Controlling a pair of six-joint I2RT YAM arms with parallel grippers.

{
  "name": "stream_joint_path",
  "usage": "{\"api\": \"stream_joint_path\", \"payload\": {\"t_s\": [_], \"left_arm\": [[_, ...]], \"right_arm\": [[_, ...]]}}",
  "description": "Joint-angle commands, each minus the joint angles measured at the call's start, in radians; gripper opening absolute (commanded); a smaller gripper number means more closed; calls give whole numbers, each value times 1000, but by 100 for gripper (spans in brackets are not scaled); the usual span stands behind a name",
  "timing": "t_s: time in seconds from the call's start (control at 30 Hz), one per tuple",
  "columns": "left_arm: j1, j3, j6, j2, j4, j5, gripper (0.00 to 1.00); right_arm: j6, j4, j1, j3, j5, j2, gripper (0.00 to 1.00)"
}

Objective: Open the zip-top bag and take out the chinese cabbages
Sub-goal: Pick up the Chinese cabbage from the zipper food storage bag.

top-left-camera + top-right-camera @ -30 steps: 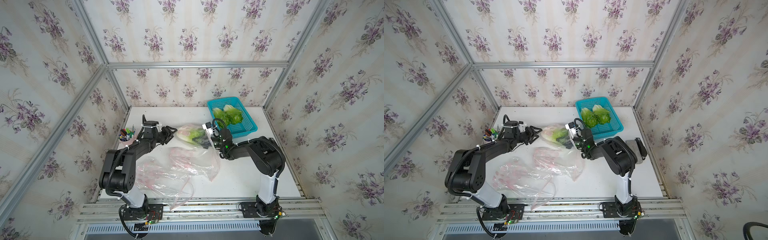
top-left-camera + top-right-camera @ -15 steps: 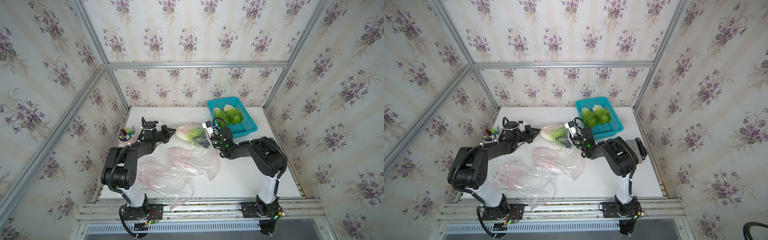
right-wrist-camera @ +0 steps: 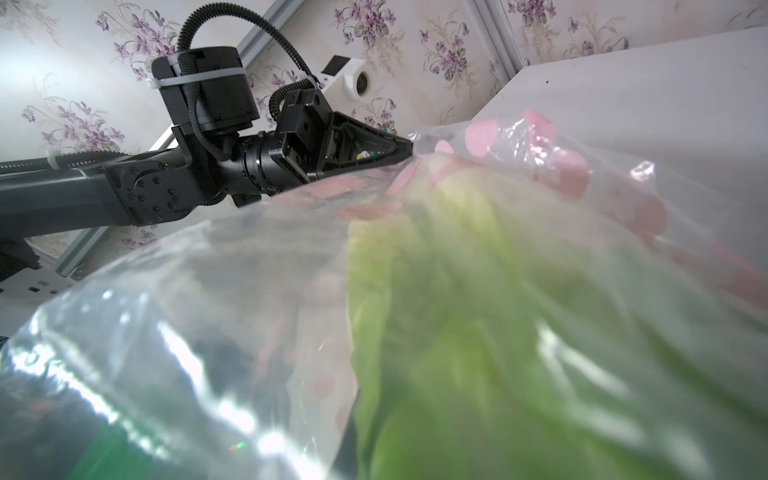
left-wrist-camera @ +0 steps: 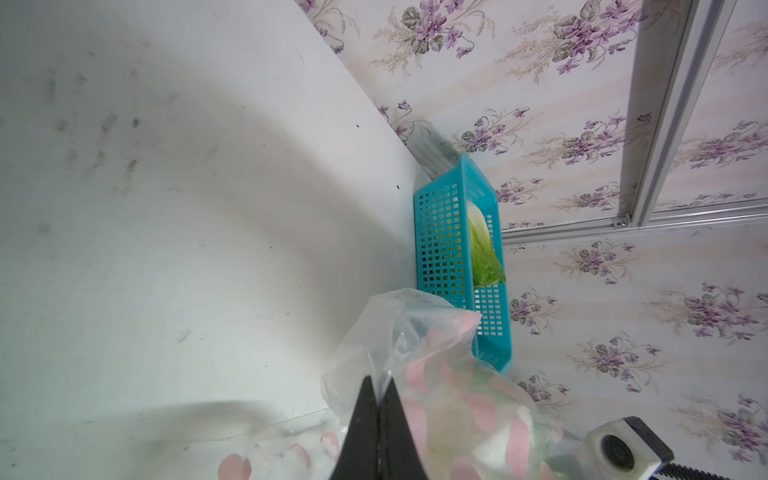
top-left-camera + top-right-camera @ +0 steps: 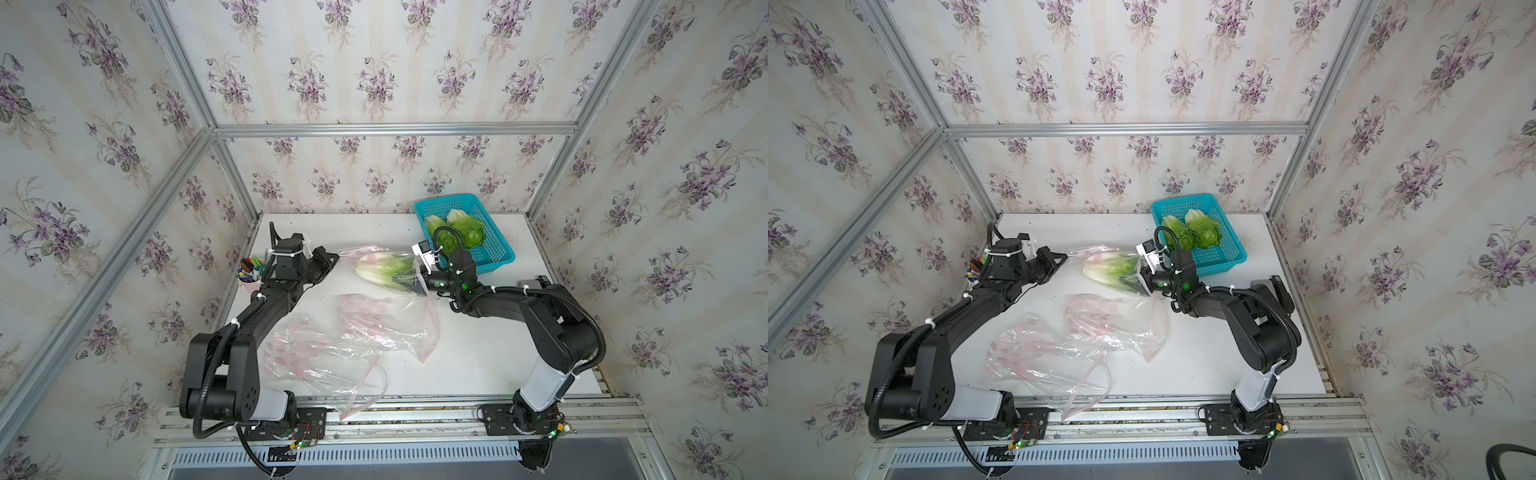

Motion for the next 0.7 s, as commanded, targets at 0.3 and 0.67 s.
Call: {"api": "stream_joint_path", "payload": {"t_s": [0.3,0.67], "left_arm": [[53,-100,103,-225,-123,-352,0],[82,-119,145,-326,-240,-496,0]], "right_arm": [[-88,-153,-52,-99,92,-209,0],[-244,-411,-90,-120,225,-366,0]]}}
